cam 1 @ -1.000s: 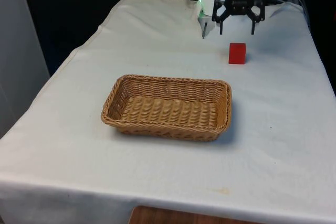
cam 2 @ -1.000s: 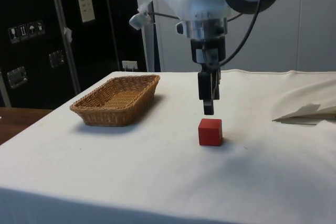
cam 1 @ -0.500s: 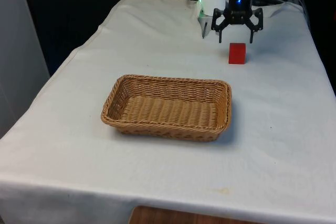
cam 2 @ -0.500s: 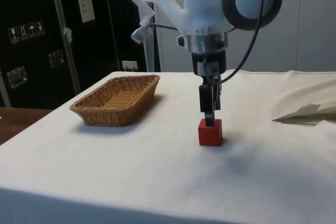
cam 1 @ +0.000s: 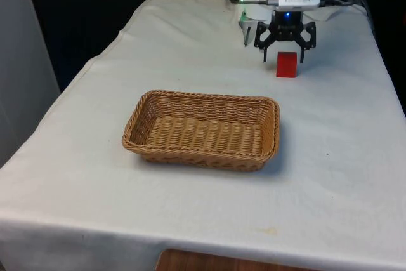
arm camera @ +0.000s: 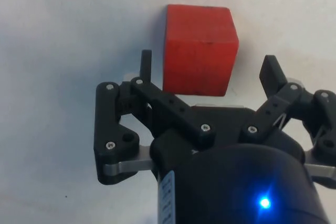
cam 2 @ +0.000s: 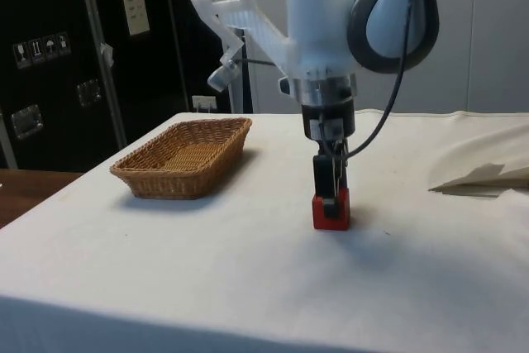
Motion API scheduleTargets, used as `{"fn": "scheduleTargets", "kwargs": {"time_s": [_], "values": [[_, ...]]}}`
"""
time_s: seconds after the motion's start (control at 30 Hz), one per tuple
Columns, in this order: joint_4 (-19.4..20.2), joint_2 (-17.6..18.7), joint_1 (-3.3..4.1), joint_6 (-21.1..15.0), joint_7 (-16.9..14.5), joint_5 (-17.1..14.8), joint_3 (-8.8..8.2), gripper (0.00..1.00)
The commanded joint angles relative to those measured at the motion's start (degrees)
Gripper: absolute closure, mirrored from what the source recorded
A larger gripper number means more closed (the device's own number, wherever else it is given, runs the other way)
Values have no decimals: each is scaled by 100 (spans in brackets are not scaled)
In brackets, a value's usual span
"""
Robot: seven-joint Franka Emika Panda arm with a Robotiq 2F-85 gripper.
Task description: Pick up the cube and place it into the basket.
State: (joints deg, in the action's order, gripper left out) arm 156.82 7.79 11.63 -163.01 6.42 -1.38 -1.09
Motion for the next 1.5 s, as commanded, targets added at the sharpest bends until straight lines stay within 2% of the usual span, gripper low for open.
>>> {"fn": "scheduleTargets", "kwargs": {"time_s": [0.0, 0.13, 0.17, 0.2, 0.53, 0.57, 0.6, 0.7, 0.73, 0.87, 0.9, 1.13, 1.3, 1.33, 1.37, 1.47], "values": [[-17, 69, -34, -86, -103, -166, 80, 0], [-46, 166, -34, -132, -74, -120, 63, 0], [-52, 155, 0, -86, 0, 0, 0, 0], [-52, 172, -29, -132, -63, -103, 57, 0], [-63, 178, -6, -97, -11, -17, 6, 0], [-63, 178, -6, -92, -6, -17, 6, 2], [-69, 183, -6, -92, -6, -11, 6, 19], [-69, 183, 0, -86, 0, 0, -6, 52], [-69, 183, -6, -92, 0, -6, 0, 52], [-69, 183, 0, -86, 0, -6, 0, 97], [-69, 183, 0, -86, 0, -6, 0, 100], [-69, 183, 0, -86, 6, 0, -6, 100], [-23, -132, 0, 138, 11, 6, -6, 100], [-63, 0, 0, 29, 0, 0, -6, 100], [-11, -189, 0, 183, 11, 11, -6, 100], [11, -435, 0, 401, 17, 17, -11, 100]]}}
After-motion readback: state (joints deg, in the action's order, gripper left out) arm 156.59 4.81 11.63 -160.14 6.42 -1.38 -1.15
